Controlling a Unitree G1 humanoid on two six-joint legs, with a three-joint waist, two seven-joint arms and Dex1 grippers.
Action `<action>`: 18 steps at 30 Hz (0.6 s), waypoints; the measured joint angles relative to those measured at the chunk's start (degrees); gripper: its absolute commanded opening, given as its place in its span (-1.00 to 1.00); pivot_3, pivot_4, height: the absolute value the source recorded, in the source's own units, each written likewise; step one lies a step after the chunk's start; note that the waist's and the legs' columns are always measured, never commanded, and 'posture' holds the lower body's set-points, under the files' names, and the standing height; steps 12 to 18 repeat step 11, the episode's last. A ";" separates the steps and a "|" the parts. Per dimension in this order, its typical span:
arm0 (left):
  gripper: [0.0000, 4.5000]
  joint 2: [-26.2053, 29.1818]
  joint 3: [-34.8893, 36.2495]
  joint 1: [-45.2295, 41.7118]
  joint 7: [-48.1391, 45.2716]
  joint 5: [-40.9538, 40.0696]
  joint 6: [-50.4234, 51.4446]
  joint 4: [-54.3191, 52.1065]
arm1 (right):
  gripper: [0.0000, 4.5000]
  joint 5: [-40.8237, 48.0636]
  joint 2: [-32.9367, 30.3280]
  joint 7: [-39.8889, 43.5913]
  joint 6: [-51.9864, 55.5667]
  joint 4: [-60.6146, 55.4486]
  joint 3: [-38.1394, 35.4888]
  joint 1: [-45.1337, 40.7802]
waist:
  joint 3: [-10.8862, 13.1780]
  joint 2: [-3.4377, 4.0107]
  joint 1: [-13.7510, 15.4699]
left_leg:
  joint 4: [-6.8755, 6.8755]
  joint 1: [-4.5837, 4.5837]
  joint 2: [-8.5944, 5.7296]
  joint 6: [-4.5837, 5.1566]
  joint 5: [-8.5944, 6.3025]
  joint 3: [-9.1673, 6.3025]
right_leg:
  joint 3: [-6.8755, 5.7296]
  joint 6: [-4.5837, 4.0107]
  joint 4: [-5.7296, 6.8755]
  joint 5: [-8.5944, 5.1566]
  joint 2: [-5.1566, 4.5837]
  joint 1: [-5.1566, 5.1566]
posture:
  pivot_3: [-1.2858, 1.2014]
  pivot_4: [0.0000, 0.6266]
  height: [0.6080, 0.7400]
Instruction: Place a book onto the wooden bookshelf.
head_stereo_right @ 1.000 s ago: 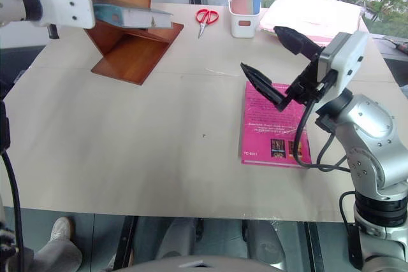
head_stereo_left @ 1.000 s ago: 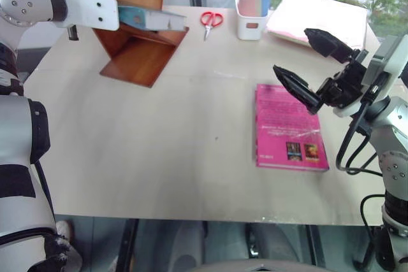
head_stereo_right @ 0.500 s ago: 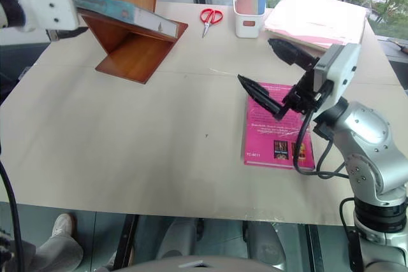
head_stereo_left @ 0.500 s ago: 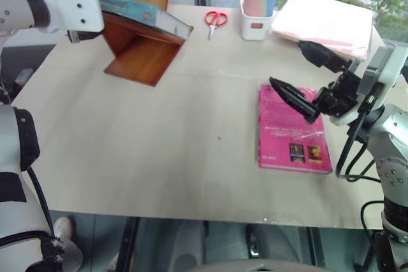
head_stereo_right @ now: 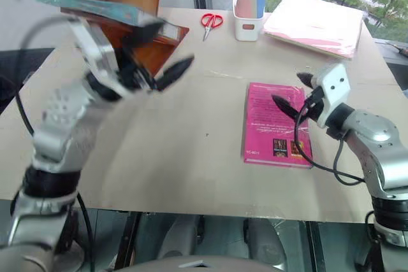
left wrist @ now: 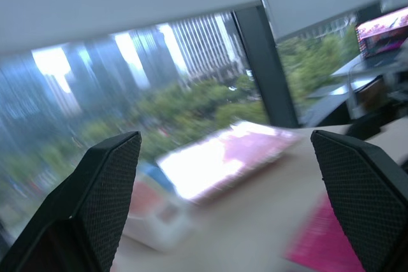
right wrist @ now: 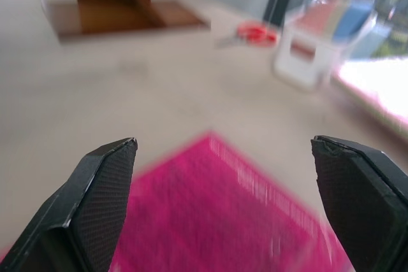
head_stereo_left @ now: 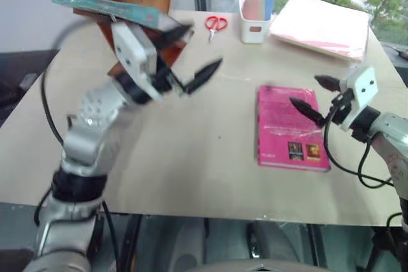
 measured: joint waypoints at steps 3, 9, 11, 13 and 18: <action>0.99 0.46 2.73 10.74 -0.25 -1.41 4.73 -1.18 | 1.00 -0.61 -2.55 3.07 -0.98 0.73 -4.69 9.47 | 0.01 0.01 0.26 | 0.03 0.11 -0.04 0.02 -0.02 0.07 | 0.06 -0.01 -0.02 0.00 -0.06 0.14 | 0.03 -0.52 1.00; 0.99 4.02 9.50 26.82 -4.76 4.71 3.75 1.13 | 1.00 -2.30 -3.89 10.77 -7.12 -0.32 -17.03 29.71 | -0.14 0.12 0.63 | 0.01 0.42 -0.02 0.08 -0.09 0.13 | 0.10 -0.04 -0.29 -0.02 -0.10 0.55 | 0.03 -0.52 1.00; 0.99 4.02 10.25 27.92 -6.74 5.69 3.46 2.95 | 1.00 -2.39 -3.89 12.27 -7.29 0.18 -19.23 31.90 | -0.13 0.12 0.71 | 0.04 0.39 0.02 0.07 -0.09 0.15 | 0.09 -0.03 -0.27 -0.03 -0.11 0.51 | 0.03 -0.52 1.00; 0.99 4.02 10.25 27.92 -6.74 5.69 3.46 2.95 | 1.00 -2.39 -3.89 12.27 -7.29 0.18 -19.23 31.90 | -0.13 0.12 0.71 | 0.04 0.39 0.02 0.07 -0.09 0.15 | 0.09 -0.03 -0.27 -0.03 -0.11 0.51 | 0.03 -0.52 1.00; 0.99 4.02 10.25 27.92 -6.74 5.69 3.46 2.95 | 1.00 -2.39 -3.89 12.27 -7.29 0.18 -19.23 31.90 | -0.13 0.12 0.71 | 0.04 0.39 0.02 0.07 -0.09 0.15 | 0.09 -0.03 -0.27 -0.03 -0.11 0.51 | 0.03 -0.52 1.00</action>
